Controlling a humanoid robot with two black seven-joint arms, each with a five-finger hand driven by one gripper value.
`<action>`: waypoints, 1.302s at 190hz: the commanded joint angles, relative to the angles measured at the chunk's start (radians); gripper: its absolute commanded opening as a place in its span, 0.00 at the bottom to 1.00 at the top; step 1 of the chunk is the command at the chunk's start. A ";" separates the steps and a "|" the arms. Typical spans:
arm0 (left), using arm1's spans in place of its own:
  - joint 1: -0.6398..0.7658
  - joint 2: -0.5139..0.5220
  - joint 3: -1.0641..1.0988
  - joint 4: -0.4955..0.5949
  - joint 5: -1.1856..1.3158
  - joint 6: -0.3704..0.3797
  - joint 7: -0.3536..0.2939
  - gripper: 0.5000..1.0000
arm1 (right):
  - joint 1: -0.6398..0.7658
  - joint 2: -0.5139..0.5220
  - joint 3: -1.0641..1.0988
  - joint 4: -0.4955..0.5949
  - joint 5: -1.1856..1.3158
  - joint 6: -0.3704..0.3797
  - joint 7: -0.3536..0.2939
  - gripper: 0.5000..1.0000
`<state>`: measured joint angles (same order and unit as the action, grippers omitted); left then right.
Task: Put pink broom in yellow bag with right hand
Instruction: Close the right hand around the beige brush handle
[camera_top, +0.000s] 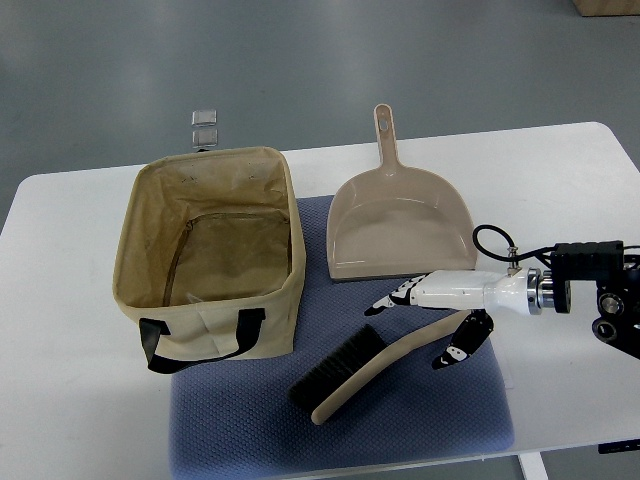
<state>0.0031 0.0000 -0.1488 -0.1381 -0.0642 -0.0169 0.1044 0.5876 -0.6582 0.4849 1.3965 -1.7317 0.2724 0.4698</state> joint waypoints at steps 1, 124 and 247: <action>0.000 0.000 0.000 0.000 0.000 0.000 0.000 1.00 | -0.015 0.002 0.000 -0.008 -0.012 -0.030 -0.002 0.70; 0.000 0.000 0.000 0.000 0.000 0.000 0.000 1.00 | -0.057 0.029 -0.003 -0.050 -0.069 -0.124 -0.003 0.45; 0.000 0.000 0.000 0.000 0.000 0.000 0.000 1.00 | -0.064 0.023 -0.002 -0.068 -0.082 -0.144 -0.002 0.01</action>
<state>0.0031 0.0000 -0.1488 -0.1381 -0.0642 -0.0169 0.1042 0.5226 -0.6302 0.4817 1.3285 -1.8147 0.1302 0.4664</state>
